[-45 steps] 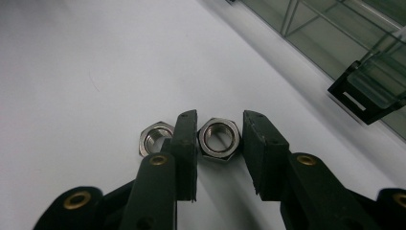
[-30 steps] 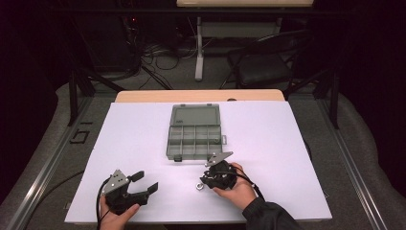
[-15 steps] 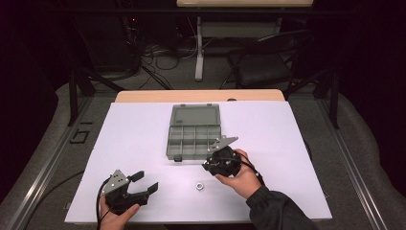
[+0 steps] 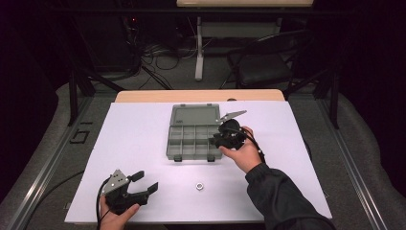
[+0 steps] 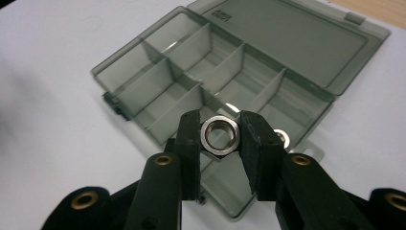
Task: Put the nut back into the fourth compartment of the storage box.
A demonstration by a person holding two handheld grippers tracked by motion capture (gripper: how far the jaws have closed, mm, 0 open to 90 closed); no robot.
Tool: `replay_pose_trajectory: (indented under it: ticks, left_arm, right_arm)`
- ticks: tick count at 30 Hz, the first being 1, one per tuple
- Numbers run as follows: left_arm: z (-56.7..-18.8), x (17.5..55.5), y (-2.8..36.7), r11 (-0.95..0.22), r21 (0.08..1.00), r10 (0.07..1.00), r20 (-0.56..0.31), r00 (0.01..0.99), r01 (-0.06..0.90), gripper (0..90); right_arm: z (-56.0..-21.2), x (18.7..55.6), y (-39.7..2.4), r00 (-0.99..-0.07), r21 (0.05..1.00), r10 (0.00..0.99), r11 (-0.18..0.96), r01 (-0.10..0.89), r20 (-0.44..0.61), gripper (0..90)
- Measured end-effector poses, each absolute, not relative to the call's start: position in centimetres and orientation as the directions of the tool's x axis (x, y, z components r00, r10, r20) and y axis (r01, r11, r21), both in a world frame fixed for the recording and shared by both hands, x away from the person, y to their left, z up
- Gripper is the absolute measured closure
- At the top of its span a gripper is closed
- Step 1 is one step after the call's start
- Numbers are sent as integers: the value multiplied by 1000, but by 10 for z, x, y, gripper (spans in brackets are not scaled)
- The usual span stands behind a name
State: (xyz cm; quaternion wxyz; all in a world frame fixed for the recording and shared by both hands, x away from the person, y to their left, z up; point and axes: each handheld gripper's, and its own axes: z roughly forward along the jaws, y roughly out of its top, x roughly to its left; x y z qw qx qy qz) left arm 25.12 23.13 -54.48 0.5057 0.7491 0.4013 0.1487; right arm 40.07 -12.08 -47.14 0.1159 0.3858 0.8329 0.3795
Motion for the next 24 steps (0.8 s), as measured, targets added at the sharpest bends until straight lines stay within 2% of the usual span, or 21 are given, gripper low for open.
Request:
replay_pose_trajectory:
  ticks: [5,6,8,9,11,13,14,16,18,24]
  left_arm:
    - [-545,251,231,-166,878,750,-183,635,450,259]
    - [-545,251,231,-166,878,750,-183,636,449,259]
    - [-545,252,232,-167,877,750,-184,635,450,259]
    - [-545,252,232,-167,878,750,-183,636,449,259]
    - [-545,252,232,-165,877,751,-185,634,451,259]
    - [-545,252,232,-165,877,750,-185,635,451,259]
    - [-545,252,232,-165,877,750,-185,635,451,259]
    - [-545,252,232,-165,877,750,-185,635,450,259]
    - [-545,252,232,-166,877,749,-185,636,450,259]
    - [-545,252,232,-161,878,749,-188,635,450,259]
  right_arm:
    - [-474,419,-122,-626,727,777,387,566,73,701]
    - [-474,422,-124,-617,702,784,401,589,70,701]
    - [-481,429,-124,-602,728,795,370,577,73,701]
    - [-480,430,-125,-597,699,799,391,599,65,701]
    - [-488,435,-124,-583,712,810,373,595,63,701]
    - [-488,437,-124,-580,666,813,406,626,49,701]
    - [-494,440,-122,-570,719,819,361,594,60,701]
    - [-491,442,-123,-563,657,825,401,639,44,701]
    - [-499,446,-120,-552,715,832,354,603,52,701]
    - [-506,450,-119,-530,679,848,369,634,34,700]
